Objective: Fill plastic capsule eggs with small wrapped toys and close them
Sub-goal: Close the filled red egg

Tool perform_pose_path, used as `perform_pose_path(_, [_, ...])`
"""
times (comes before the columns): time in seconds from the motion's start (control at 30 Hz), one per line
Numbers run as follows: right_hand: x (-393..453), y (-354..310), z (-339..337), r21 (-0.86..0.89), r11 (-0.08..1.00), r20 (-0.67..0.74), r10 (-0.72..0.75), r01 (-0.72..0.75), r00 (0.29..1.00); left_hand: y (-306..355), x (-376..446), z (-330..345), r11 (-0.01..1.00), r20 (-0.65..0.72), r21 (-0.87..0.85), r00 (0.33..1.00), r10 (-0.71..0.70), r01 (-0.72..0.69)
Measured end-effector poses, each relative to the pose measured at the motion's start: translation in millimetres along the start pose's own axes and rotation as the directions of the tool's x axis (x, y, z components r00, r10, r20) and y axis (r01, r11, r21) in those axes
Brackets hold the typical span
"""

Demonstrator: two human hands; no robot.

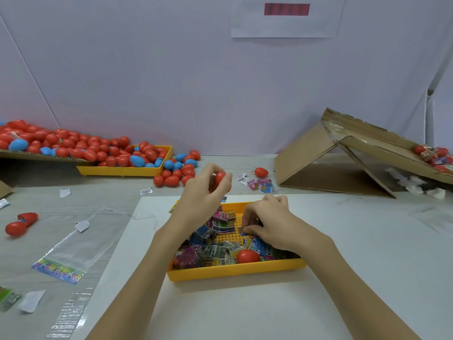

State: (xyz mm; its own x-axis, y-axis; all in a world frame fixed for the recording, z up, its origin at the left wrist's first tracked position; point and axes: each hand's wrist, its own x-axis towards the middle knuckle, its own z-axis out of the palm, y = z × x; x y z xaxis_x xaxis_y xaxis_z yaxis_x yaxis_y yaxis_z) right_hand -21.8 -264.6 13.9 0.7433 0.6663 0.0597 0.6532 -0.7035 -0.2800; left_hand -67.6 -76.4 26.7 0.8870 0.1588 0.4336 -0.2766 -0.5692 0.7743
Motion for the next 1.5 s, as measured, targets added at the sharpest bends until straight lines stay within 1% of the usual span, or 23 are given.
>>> perform_pose_path(0.1, [1.0, -1.4, 3.2, 0.04, 0.999, -0.076, 0.0, 0.004, 0.997, 0.6, -0.4, 0.2, 1.0, 0.031, 0.013, 0.999, -0.019, 0.019])
perform_pose_path(0.17, [1.1, -4.4, 5.2, 0.081, 0.997, -0.124, -0.006, 0.016, 0.992, 0.5, -0.4, -0.4, 1.0, 0.027, 0.003, 0.999, -0.018, 0.018])
perform_pose_path(0.3, [4.6, -9.3, 8.1, 0.003, 0.998, -0.166, -0.063, 0.064, 0.984, -0.9, 1.6, -1.3, 1.0, -0.012, 0.01, 1.0, 0.003, -0.003])
perform_pose_path(0.37, [6.8, -10.8, 8.9, -0.004, 0.996, -0.215, -0.089, 0.09, 0.973, -2.1, 2.3, -2.3, 1.0, -0.018, 0.012, 1.0, 0.013, -0.013])
perform_pose_path(0.47, [5.9, -15.9, 10.6, 0.075, 0.982, -0.274, -0.147, 0.173, 0.95, -3.3, 2.5, -2.7, 0.999, -0.013, 0.031, 1.0, 0.025, -0.025])
perform_pose_path(0.5, [5.5, -17.8, 11.1, 0.081, 0.978, -0.27, -0.165, 0.193, 0.949, -3.7, 2.3, -2.8, 0.999, -0.017, 0.032, 0.999, 0.027, -0.026])
perform_pose_path(0.6, [6.6, -20.2, 13.3, 0.03, 0.976, -0.198, -0.208, 0.218, 0.958, -4.2, 2.4, -3.2, 0.999, -0.032, 0.029, 0.999, 0.022, -0.021])
perform_pose_path(0.7, [6.9, -20.1, 13.7, 0.001, 0.976, -0.205, -0.211, 0.216, 0.956, -4.7, 2.9, -4.6, 0.999, -0.031, 0.042, 0.999, 0.022, -0.02])
perform_pose_path(0.83, [4.7, -18.1, 15.2, 0.003, 0.978, -0.297, -0.199, 0.209, 0.934, -5.0, 3.4, -4.7, 0.998, -0.028, 0.056, 1.0, 0.013, -0.012])
perform_pose_path(0.9, [3.6, -17.2, 15.1, 0.063, 0.982, -0.352, -0.148, 0.181, 0.924, -5.0, 3.5, -4.9, 1.0, -0.031, 0.013, 1.0, 0.002, -0.002])
perform_pose_path(0.93, [2.6, -17.2, 13.7, 0.139, 0.977, -0.385, -0.095, 0.159, 0.918, -5.1, 4.0, -5.3, 0.999, -0.029, -0.036, 0.999, -0.014, 0.013])
perform_pose_path(1.0, [0.4, -16.2, 8.3, 0.367, 0.923, -0.434, 0.064, 0.111, 0.899, -3.3, 5.6, -6.3, 0.983, 0.008, -0.169, 0.998, -0.069, 0.069])
perform_pose_path(1.03, [-0.5, -14.7, 5.0, 0.495, 0.864, -0.424, 0.151, 0.089, 0.893, -1.8, 6.2, -6.4, 0.962, 0.049, -0.25, 0.993, -0.104, 0.113])
perform_pose_path(1.1, [-3.3, -9.4, -2.2, 0.703, 0.708, -0.357, 0.264, 0.072, 0.896, 1.5, 6.7, -5.1, 0.872, 0.163, -0.437, 0.973, -0.166, 0.222])
perform_pose_path(1.13, [-5.9, -7.2, -5.3, 0.776, 0.626, -0.324, 0.293, 0.075, 0.9, 3.3, 6.0, -4.2, 0.827, 0.215, -0.498, 0.961, -0.176, 0.263])
perform_pose_path(1.17, [-8.7, -5.3, -7.8, 0.833, 0.548, -0.293, 0.32, 0.077, 0.901, 4.7, 5.0, -3.7, 0.804, 0.248, -0.523, 0.953, -0.172, 0.282])
perform_pose_path(1.23, [-12.5, -1.4, -10.9, 0.908, 0.414, -0.237, 0.386, 0.062, 0.891, 6.3, 2.4, -3.2, 0.815, 0.27, -0.516, 0.953, -0.137, 0.264])
perform_pose_path(1.3, [-13.1, 2.2, -13.4, 0.938, 0.342, -0.207, 0.43, 0.054, 0.879, 8.0, 0.8, -3.3, 0.844, 0.258, -0.492, 0.962, -0.094, 0.214])
perform_pose_path(1.37, [-13.2, 4.1, -15.5, 0.947, 0.313, -0.208, 0.429, 0.072, 0.879, 10.2, -0.2, -2.6, 0.856, 0.25, -0.481, 0.965, -0.074, 0.19])
perform_pose_path(1.5, [-15.2, 3.1, -16.5, 0.953, 0.289, -0.212, 0.405, 0.095, 0.889, 15.1, -2.3, -0.3, 0.835, 0.268, -0.501, 0.958, -0.099, 0.227])
